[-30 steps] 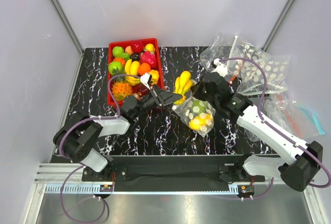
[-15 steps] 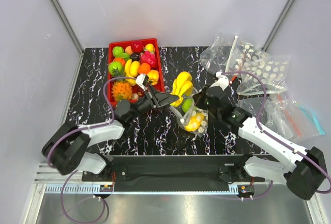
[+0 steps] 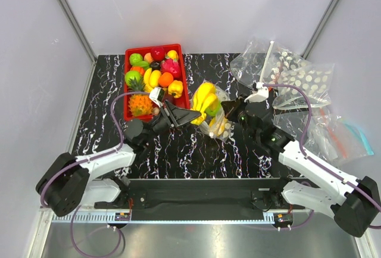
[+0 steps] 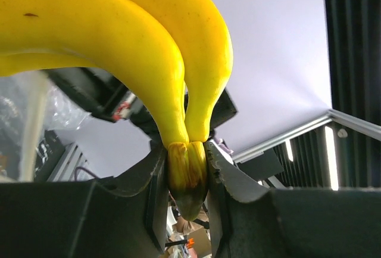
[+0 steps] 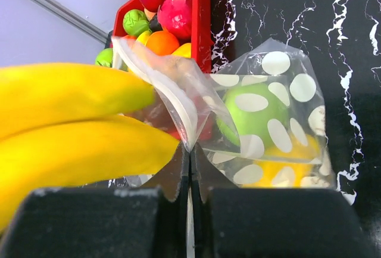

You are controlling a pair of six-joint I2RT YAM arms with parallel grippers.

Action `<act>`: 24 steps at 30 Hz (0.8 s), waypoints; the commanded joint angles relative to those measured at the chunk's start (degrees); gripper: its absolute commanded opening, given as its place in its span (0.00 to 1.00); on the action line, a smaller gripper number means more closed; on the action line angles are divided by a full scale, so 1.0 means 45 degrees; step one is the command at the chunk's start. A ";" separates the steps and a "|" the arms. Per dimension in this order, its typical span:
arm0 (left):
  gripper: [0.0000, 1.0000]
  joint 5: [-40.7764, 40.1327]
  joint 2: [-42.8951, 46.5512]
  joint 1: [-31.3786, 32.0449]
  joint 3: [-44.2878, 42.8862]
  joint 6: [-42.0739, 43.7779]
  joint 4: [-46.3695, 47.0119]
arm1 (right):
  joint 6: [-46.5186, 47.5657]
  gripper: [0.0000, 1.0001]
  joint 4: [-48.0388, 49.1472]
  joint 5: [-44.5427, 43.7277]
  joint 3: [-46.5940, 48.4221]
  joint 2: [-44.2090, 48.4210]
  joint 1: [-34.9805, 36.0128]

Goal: Place the food in the zip-top bag and seal the zipper
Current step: Place the fake fruit in the zipper food storage bag.

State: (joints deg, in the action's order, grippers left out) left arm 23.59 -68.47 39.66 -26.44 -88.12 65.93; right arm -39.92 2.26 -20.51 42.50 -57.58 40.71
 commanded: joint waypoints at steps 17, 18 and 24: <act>0.10 -0.1259 -0.4724 0.1226 0.0738 -0.1316 0.3916 | -0.0913 0.00 0.1509 -0.1554 -0.1163 0.0354 -0.0042; 0.10 -0.1317 -0.4939 0.1284 0.0738 -0.1472 0.4116 | -0.0914 0.00 0.1470 -0.1555 -0.1183 0.0374 -0.0042; 0.11 -0.1220 -0.5372 0.1499 0.0446 -0.1357 0.4295 | -0.0758 0.07 0.0554 -0.1847 -0.0949 0.0569 -0.0042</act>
State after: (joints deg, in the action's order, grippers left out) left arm 19.18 -93.17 45.74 -23.03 -94.50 71.37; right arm -42.94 4.05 -25.36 36.99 -56.90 40.71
